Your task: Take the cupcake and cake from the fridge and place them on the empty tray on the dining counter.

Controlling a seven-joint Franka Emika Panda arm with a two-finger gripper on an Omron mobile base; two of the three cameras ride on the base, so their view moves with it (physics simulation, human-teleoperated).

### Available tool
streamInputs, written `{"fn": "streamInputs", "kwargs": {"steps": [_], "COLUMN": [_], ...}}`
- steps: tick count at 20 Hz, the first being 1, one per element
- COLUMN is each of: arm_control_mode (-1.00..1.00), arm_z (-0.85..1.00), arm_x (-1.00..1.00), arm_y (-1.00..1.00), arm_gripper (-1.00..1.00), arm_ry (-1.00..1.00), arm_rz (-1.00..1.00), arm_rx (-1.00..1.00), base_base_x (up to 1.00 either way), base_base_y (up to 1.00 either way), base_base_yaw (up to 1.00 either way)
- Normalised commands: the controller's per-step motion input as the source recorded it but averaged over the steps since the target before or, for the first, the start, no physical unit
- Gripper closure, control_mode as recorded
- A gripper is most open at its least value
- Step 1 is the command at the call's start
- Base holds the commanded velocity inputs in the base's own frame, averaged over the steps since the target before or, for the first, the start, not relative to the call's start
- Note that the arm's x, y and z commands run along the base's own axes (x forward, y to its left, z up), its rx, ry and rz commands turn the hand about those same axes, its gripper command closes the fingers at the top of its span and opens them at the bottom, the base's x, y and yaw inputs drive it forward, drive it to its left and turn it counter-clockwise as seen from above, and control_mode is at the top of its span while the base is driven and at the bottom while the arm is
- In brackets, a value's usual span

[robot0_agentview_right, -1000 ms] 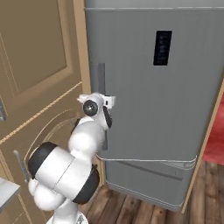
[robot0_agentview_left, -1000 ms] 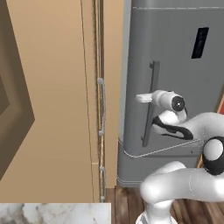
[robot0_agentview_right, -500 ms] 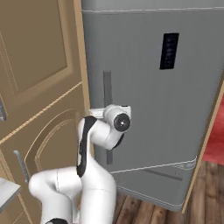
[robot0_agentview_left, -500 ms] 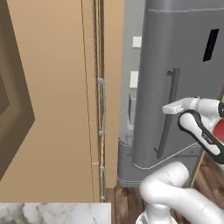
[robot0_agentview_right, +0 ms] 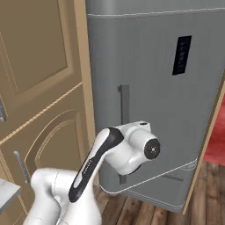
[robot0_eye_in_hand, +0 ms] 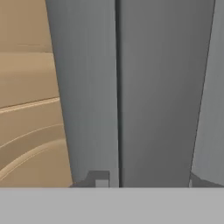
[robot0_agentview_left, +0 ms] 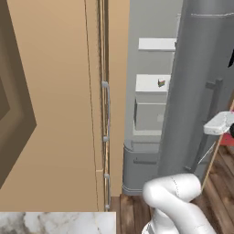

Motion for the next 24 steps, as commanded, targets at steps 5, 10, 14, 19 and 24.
{"fn": "streamInputs", "kwargs": {"steps": [5,10,14,19,24], "arm_control_mode": [-1.00,-1.00,-1.00,-1.00,-1.00], "arm_z": [0.00,0.00,0.00,0.00,0.00], "arm_x": [-1.00,-1.00,-0.97,-0.93,-1.00], "arm_y": [-0.78,-0.82,-0.72,-0.23,0.49], "arm_gripper": [1.00,1.00,1.00,-1.00,-1.00], "arm_ry": [0.00,0.00,-0.05,-0.19,-0.32], "arm_rz": [0.11,0.08,0.01,0.01,-0.01], "arm_rx": [0.00,0.00,0.00,0.00,-0.05], "base_base_x": [0.00,0.00,0.00,0.00,0.00], "base_base_y": [0.00,0.00,0.00,0.00,0.00], "base_base_yaw": [0.00,0.00,0.00,0.00,0.00]}}
